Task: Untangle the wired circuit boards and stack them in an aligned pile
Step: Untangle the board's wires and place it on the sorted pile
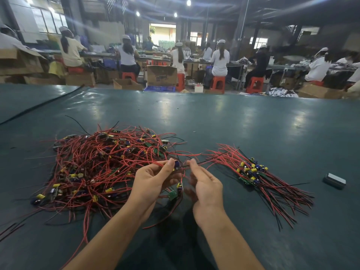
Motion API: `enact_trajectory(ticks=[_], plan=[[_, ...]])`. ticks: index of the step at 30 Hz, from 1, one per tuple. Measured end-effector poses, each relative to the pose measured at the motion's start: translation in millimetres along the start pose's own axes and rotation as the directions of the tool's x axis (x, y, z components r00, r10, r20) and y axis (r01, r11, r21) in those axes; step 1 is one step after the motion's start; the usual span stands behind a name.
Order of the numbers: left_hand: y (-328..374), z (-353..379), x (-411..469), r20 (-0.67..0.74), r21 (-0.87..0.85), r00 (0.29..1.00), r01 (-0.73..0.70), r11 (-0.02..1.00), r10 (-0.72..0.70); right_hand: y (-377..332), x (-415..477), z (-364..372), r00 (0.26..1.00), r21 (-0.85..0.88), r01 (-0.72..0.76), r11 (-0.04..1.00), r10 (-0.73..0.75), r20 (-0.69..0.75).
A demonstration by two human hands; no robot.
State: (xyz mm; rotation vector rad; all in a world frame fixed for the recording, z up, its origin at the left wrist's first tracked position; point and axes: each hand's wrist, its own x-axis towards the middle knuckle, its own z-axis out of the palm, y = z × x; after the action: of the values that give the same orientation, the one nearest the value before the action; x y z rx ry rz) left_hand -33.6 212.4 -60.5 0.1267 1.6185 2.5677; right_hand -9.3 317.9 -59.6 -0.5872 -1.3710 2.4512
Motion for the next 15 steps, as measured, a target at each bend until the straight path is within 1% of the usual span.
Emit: enact_trajectory(ticks=[3,5,7,10,12,15], plan=[[3.0,-2.3,1.1,-0.003,-0.017,1.000,-0.001,1.000,0.001,-15.1,10.6,-12.1,0.996,0.015,-0.017,1.000,0.018,-0.090],[3.9,-3.1,1.1,-0.005,-0.016,1.000,0.001,1.000,-0.002,-24.9,18.6,-22.2,0.990,0.055,-0.005,0.998,0.013,-0.140],[6.3,-5.0,1.7,-0.019,-0.011,1.000,-0.001,1.000,0.001,-36.1,26.3,-34.4,0.982,0.111,0.005,0.994,0.016,-0.190],[19.7,-18.0,6.9,-0.085,-0.062,0.996,-0.015,0.998,0.010,-53.5,38.6,-57.9,0.961,0.228,0.040,0.973,0.026,-0.276],[30.2,-28.5,10.9,-0.126,-0.101,0.991,-0.049,0.994,0.036,-57.0,42.3,-69.0,0.949,0.197,0.066,0.978,0.000,-0.315],[32.0,-27.3,11.6,-0.102,-0.097,0.995,-0.024,0.995,0.014,-51.9,44.2,-66.0,0.962,0.134,0.070,0.989,-0.031,-0.270]])
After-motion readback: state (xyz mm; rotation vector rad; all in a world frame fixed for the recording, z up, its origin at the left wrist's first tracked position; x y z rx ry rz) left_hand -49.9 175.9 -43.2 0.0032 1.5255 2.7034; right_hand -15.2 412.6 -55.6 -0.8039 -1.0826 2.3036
